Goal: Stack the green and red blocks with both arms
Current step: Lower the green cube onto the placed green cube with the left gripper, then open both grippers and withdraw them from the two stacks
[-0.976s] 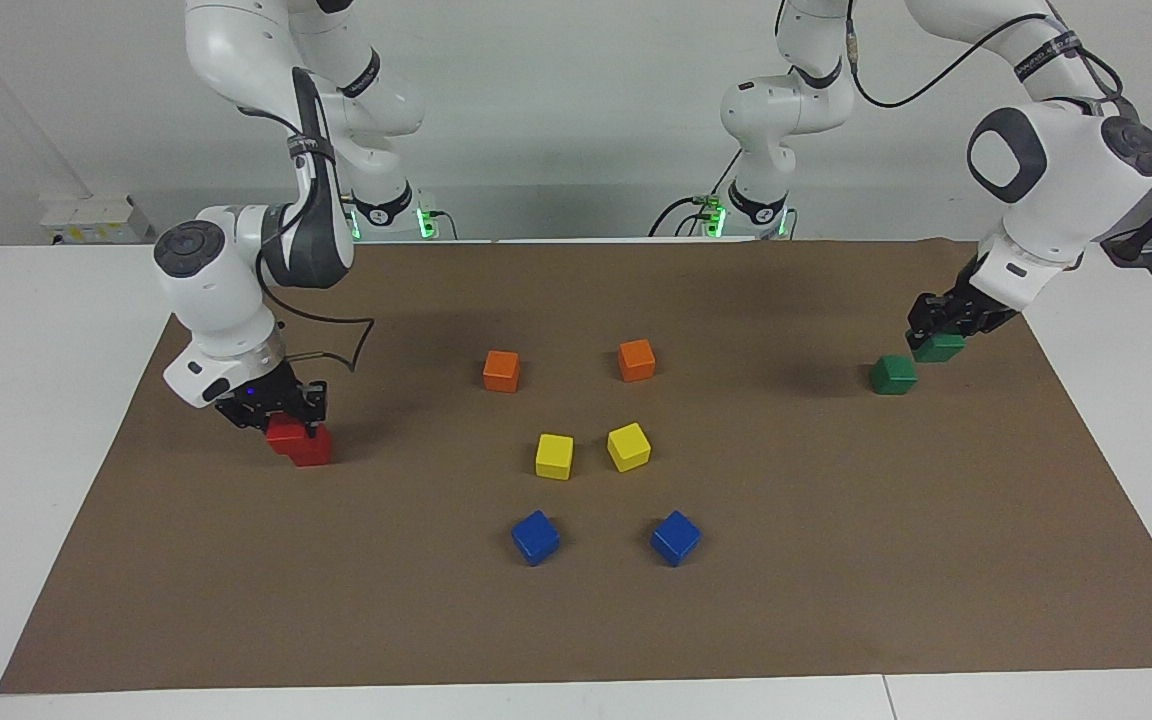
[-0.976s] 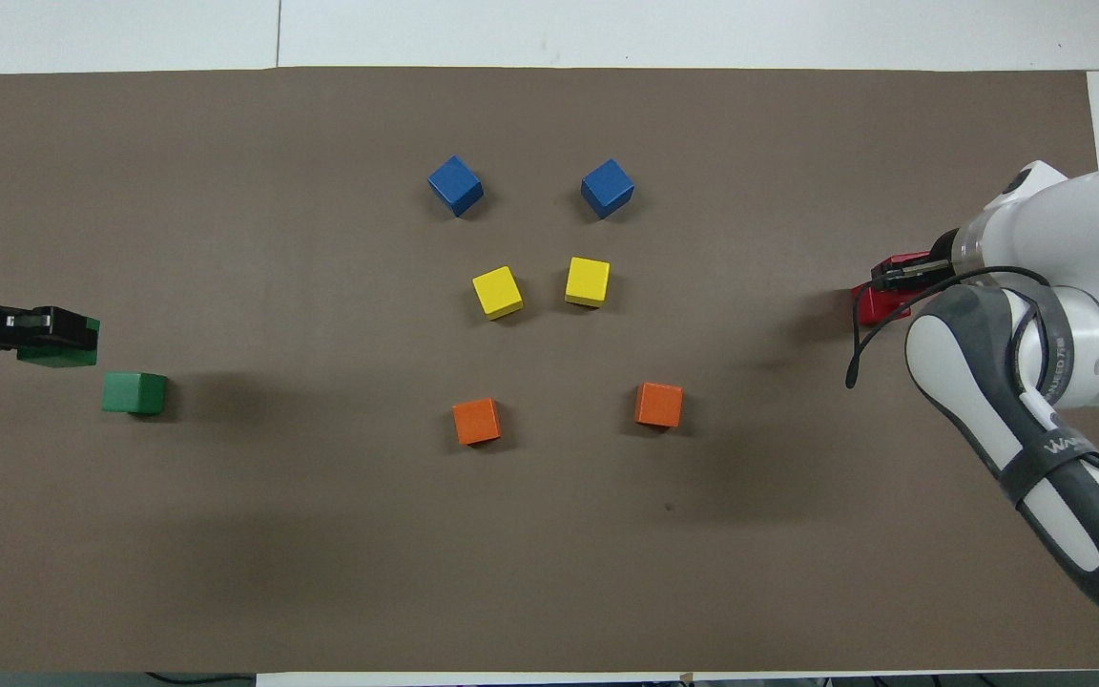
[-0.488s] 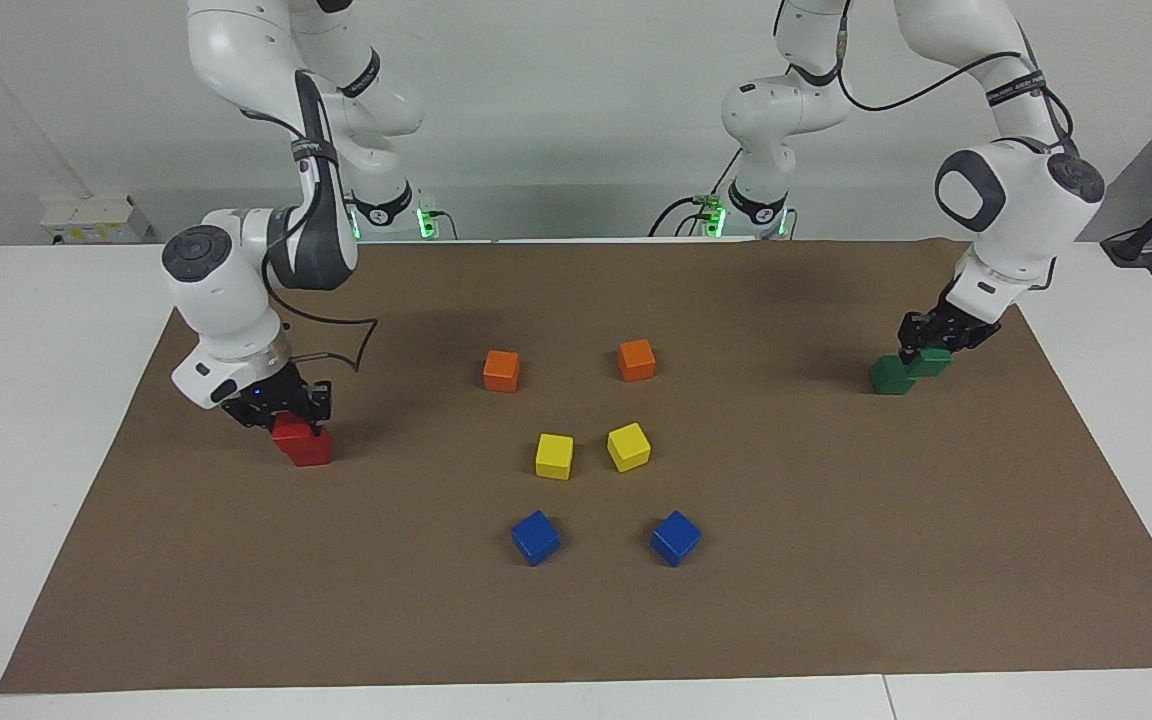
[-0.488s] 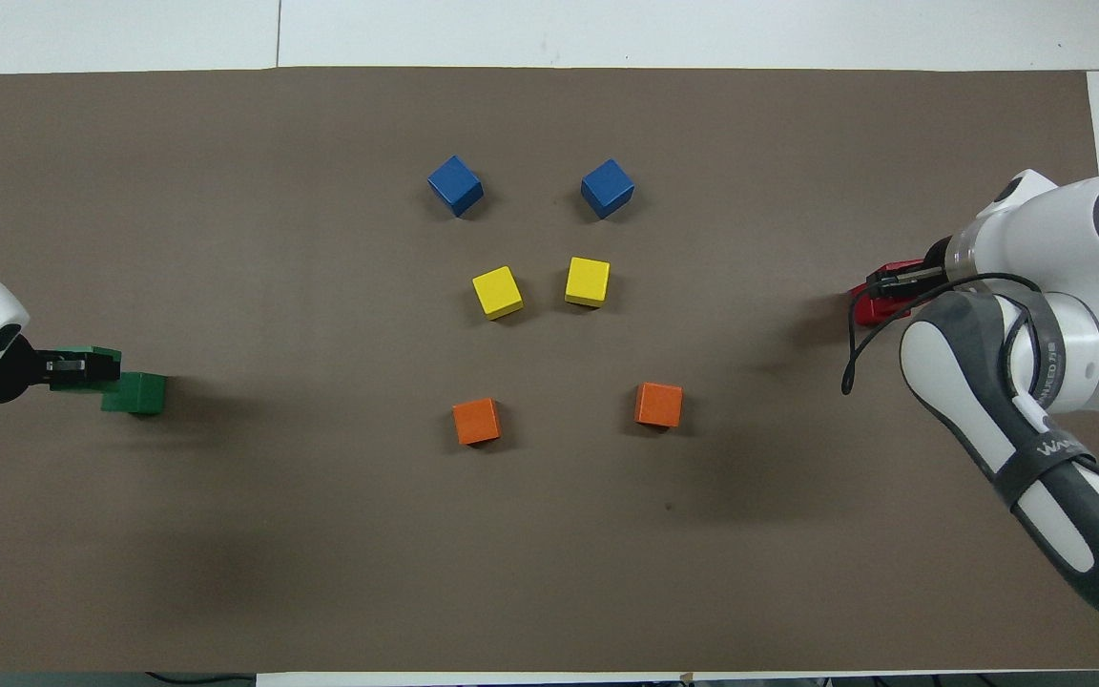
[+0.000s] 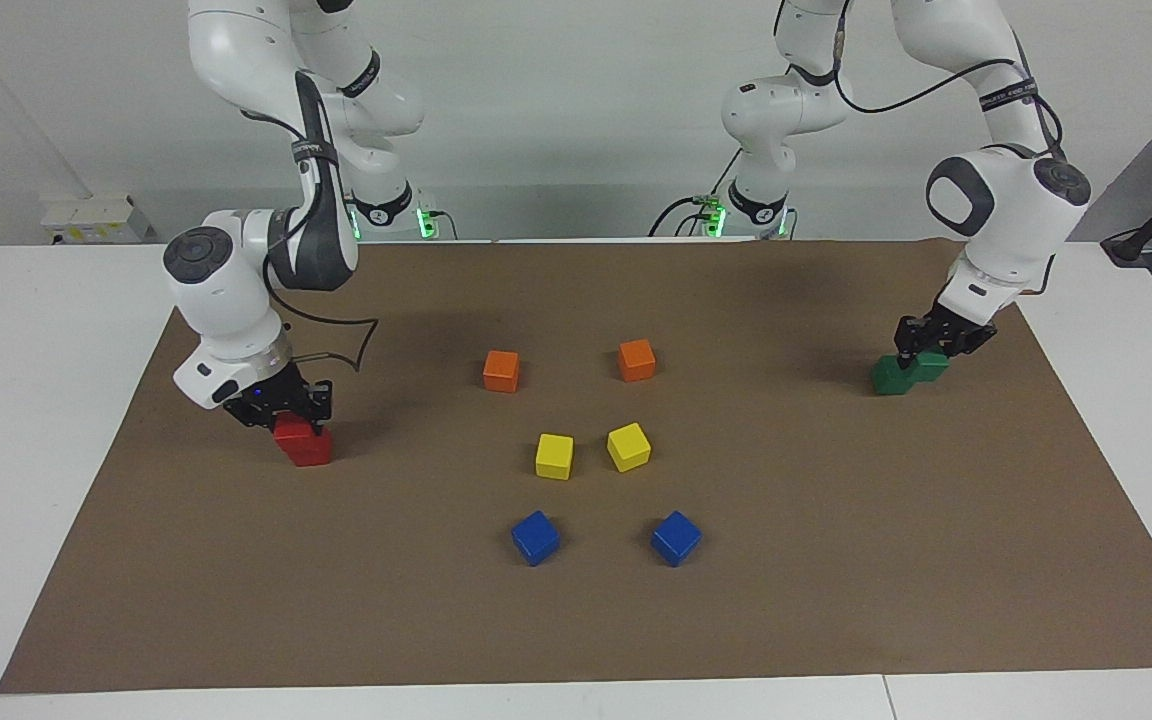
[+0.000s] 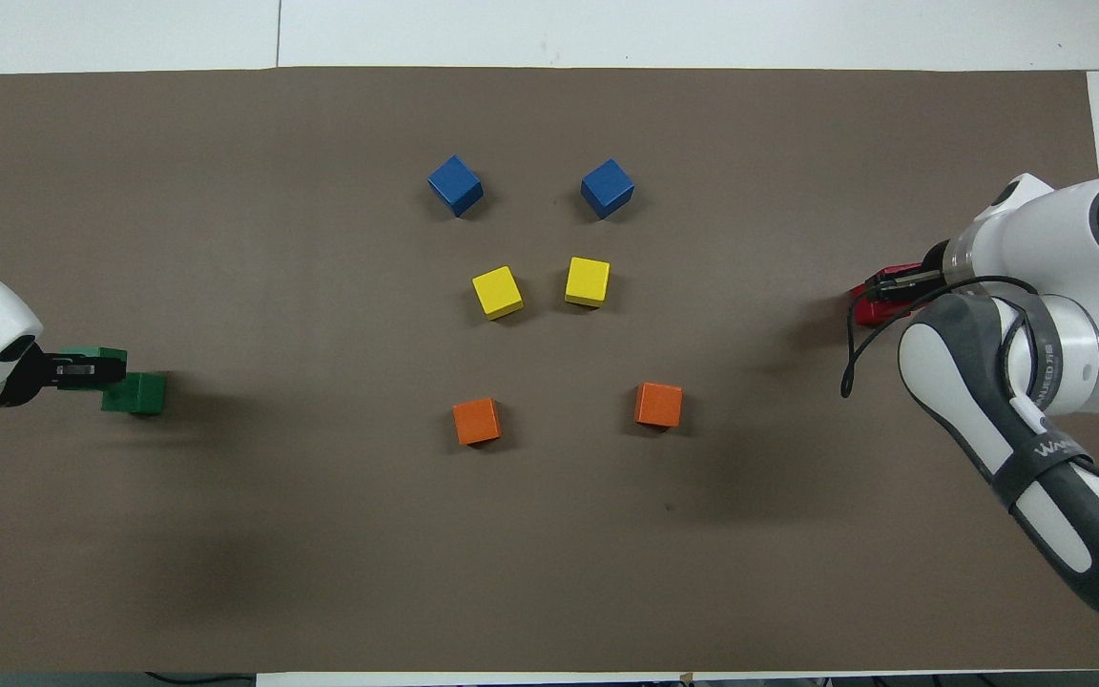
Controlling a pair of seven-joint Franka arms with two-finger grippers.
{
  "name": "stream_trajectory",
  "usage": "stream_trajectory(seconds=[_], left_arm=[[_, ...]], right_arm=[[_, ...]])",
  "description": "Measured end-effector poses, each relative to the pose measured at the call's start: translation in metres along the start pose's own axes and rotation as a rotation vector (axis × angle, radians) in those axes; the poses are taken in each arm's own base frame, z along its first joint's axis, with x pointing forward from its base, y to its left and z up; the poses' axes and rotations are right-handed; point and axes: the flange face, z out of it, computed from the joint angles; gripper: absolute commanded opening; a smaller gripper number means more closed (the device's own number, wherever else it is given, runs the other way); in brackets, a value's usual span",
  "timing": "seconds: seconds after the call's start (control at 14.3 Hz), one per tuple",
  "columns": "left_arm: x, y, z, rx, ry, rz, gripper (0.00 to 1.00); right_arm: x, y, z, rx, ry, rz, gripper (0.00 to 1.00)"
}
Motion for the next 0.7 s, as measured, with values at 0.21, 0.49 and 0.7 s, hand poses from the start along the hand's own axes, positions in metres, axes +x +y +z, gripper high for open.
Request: stream_trajectory(seconds=[0.21, 0.49, 0.7], left_arm=[[-0.0039, 0.0005, 0.0060, 0.001, 0.000, 0.000, 0.00], [-0.0059, 0.0007, 0.0085, 0.003, 0.004, -0.001, 0.00], [-0.0092, 0.0012, 0.0117, 0.004, 0.005, -0.002, 0.00]], right_arm=[[-0.0006, 0.0001, 0.0008, 0.000, -0.002, 0.000, 0.00], [-0.0024, -0.0002, 0.0035, 0.001, -0.007, 0.000, 0.00], [-0.0024, -0.0005, 0.0052, 0.000, 0.012, 0.000, 0.00]])
